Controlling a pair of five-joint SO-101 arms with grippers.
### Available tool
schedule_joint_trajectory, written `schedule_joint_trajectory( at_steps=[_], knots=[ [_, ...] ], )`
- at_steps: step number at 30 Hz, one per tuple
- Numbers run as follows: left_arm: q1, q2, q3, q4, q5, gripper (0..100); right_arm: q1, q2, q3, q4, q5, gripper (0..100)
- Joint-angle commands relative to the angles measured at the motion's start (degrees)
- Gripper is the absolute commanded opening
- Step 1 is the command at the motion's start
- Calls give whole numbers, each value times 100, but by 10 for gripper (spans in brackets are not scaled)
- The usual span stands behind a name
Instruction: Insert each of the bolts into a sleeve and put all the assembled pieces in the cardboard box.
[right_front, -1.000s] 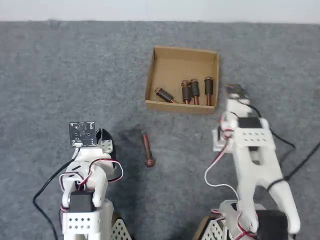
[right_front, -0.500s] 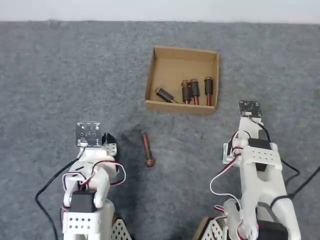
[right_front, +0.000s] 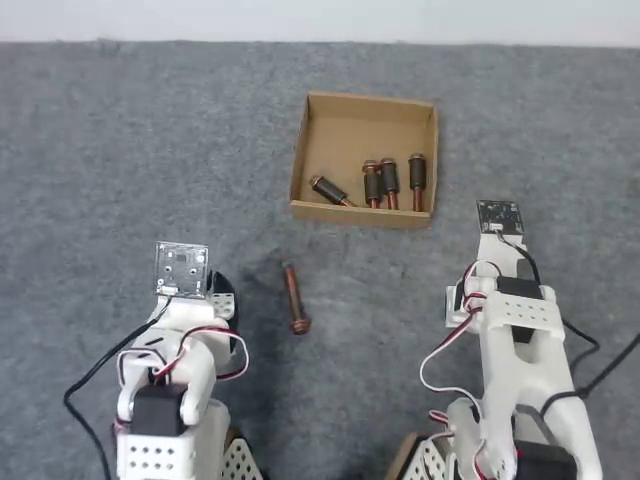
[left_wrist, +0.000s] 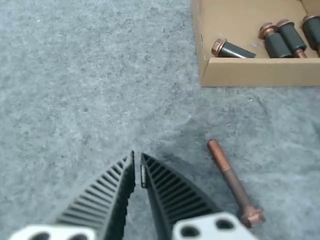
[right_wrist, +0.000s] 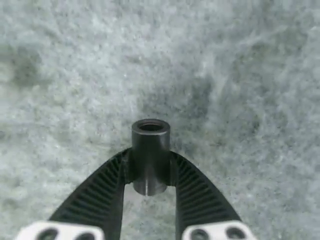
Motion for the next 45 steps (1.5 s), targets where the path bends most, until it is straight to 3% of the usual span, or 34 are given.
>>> schedule_joint_trajectory(
  at_steps=[1, 5, 12, 18, 24, 29, 33, 45],
  knots=[
    [26, -18, -611, 255, -114, 17, 66, -295, -18, -110, 105, 7],
    [26, 905, -1121, 290, -264, 17, 66, -295, -18, -110, 105, 7],
    [26, 3868, -2510, 290, -246, 17, 57, -303, -18, -119, 105, 8],
    [97, 5749, -3363, -97, 510, 19, 57, -303, -18, -119, 105, 9],
    [1090, 6716, -3495, -659, 905, 19, 57, -295, -18, -119, 105, 9],
    [1785, 7165, -3503, -1336, 1741, 19, 57, -295, -18, -119, 105, 9],
    [1864, 7763, -3609, -1732, 1960, 19, 57, -295, -18, -119, 105, 9],
    [1873, 10075, -4963, -1714, 2330, 20, 57, -295, -18, -215, 114, 9]
  ],
)
